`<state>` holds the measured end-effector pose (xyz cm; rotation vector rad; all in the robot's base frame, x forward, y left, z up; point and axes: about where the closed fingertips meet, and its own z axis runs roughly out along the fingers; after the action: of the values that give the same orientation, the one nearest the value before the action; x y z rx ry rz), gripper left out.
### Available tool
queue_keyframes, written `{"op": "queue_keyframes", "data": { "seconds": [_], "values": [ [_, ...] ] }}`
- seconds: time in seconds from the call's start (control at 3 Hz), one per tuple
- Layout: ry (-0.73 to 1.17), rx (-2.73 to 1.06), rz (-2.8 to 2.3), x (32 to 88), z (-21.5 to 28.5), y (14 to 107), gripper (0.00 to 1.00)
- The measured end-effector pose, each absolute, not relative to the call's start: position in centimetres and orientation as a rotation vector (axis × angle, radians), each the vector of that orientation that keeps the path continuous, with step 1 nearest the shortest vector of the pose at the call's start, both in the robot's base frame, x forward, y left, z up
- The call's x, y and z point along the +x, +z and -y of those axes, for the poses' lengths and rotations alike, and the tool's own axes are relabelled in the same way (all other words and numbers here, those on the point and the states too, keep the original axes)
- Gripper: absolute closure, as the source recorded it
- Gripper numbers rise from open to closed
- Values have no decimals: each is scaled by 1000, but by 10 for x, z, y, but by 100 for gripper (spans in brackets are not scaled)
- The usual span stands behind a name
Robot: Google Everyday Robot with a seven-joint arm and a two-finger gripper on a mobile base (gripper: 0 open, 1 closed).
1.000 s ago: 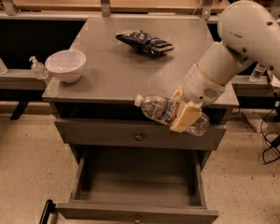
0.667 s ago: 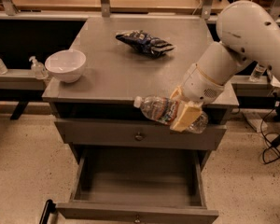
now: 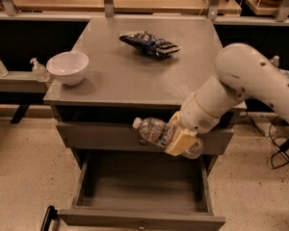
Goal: Place water bottle into middle drawer
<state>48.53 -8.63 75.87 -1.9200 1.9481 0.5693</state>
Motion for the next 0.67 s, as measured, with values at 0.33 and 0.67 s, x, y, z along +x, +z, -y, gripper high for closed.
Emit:
{"op": "queue_keyframes", "data": {
  "seconds": [0.33,0.67],
  "values": [
    [625,-1834,-1913,450,77,702,100],
    [697,-1800,-1884,426,58,634,100]
  ]
}}
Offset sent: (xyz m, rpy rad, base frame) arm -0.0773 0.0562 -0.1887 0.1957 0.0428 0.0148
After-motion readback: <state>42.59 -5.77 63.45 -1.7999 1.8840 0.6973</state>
